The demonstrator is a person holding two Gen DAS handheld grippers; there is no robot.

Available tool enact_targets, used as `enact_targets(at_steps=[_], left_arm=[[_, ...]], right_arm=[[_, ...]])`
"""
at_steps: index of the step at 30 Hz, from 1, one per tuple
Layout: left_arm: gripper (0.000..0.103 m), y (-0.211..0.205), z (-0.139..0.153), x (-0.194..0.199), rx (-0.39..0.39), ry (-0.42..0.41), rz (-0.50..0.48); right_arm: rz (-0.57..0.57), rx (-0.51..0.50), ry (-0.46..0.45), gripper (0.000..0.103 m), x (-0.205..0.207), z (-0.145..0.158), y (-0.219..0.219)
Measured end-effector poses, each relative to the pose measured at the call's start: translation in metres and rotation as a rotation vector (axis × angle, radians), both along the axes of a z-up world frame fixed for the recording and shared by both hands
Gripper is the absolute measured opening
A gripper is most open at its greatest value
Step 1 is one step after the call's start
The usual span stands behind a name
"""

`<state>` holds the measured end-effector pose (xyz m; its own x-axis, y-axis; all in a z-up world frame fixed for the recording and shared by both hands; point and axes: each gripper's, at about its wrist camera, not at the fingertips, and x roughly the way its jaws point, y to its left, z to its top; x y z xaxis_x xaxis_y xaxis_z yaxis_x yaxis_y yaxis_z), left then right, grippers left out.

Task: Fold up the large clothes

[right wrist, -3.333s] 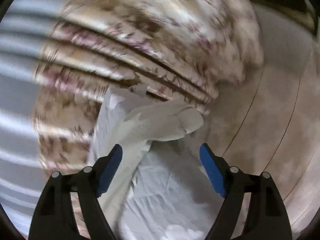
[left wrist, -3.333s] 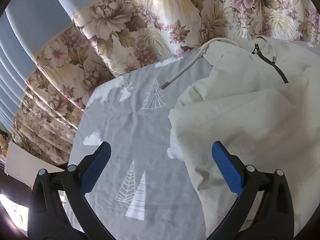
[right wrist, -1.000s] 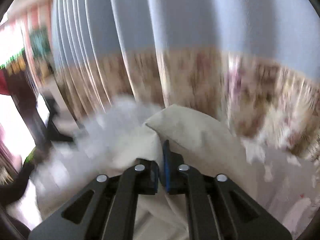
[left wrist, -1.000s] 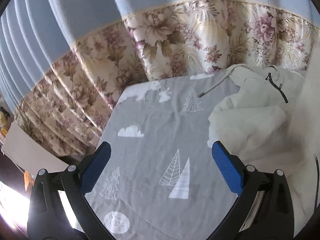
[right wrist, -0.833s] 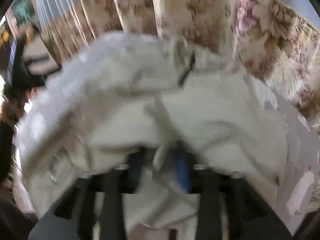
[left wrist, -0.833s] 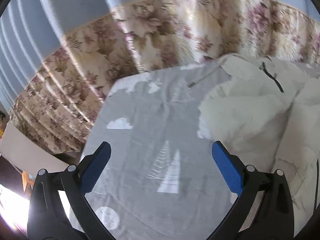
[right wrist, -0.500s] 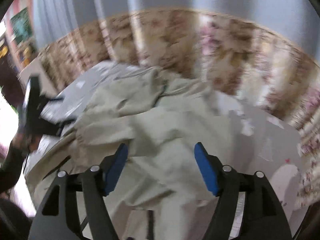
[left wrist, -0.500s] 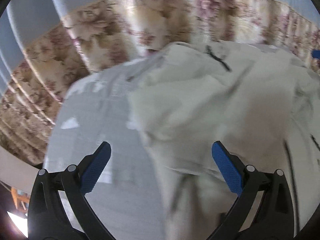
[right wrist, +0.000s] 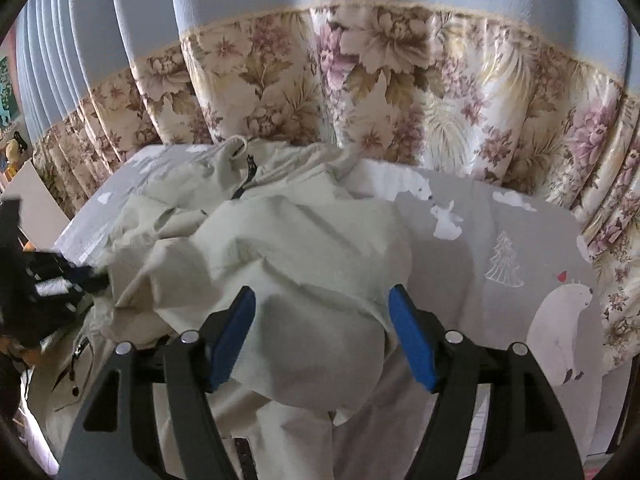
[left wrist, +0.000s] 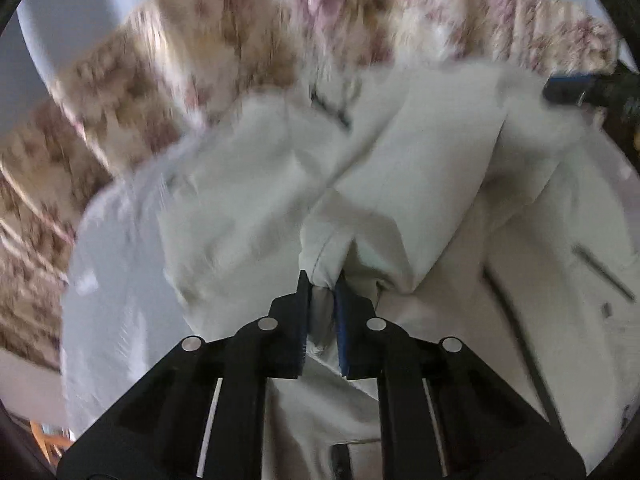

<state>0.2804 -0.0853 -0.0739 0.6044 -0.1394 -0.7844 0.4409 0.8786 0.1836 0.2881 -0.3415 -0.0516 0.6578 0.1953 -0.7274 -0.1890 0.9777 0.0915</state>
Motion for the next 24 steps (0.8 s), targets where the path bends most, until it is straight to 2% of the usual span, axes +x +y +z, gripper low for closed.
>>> enact_targets(at_steps=[3, 6, 9, 11, 12, 13, 15, 16, 17, 18, 19, 22, 24], left_arm=[[0.010, 0.015, 0.050, 0.008, 0.046, -0.151, 0.009], [0.010, 0.040, 0.081, 0.022, 0.077, -0.212, 0.019], [0.010, 0.071, 0.085, 0.038, 0.117, -0.193, 0.010], [0.013, 0.092, 0.063, 0.047, 0.135, -0.104, -0.015], [0.021, 0.104, 0.041, 0.050, 0.143, -0.041, -0.027], [0.038, 0.113, 0.027, 0.049, 0.160, -0.026, -0.024], [0.064, 0.128, -0.003, 0.043, 0.246, -0.035, 0.010], [0.066, 0.138, -0.015, 0.038, 0.294, -0.047, 0.041], [0.067, 0.148, -0.019, 0.034, 0.302, -0.043, 0.060], [0.068, 0.158, -0.017, 0.031, 0.274, -0.027, 0.081], [0.074, 0.163, -0.013, 0.030, 0.251, -0.026, 0.095], [0.092, 0.167, 0.011, 0.032, 0.175, -0.074, 0.144], [0.095, 0.158, 0.024, 0.042, 0.108, -0.075, 0.157]], right_arm=[[0.003, 0.006, -0.029, 0.070, -0.002, 0.011, 0.003], [0.017, 0.015, -0.034, 0.070, -0.001, 0.017, 0.011], [0.036, -0.029, -0.035, 0.070, 0.000, 0.013, 0.023], [0.037, -0.078, -0.027, 0.070, 0.002, 0.008, 0.029], [0.032, -0.101, -0.020, 0.070, 0.004, 0.004, 0.030], [0.026, -0.114, -0.012, 0.070, 0.005, 0.001, 0.028], [0.000, -0.136, 0.008, 0.070, 0.007, -0.003, 0.020], [-0.011, -0.146, 0.015, 0.070, 0.008, -0.004, 0.016], [-0.018, -0.155, 0.019, 0.070, 0.009, -0.003, 0.013], [-0.025, -0.160, 0.022, 0.070, 0.011, 0.000, 0.011], [-0.028, -0.162, 0.015, 0.070, 0.012, 0.004, 0.011], [-0.006, -0.158, -0.016, 0.070, 0.015, 0.018, 0.023], [0.020, -0.150, -0.042, 0.070, 0.015, 0.025, 0.041]])
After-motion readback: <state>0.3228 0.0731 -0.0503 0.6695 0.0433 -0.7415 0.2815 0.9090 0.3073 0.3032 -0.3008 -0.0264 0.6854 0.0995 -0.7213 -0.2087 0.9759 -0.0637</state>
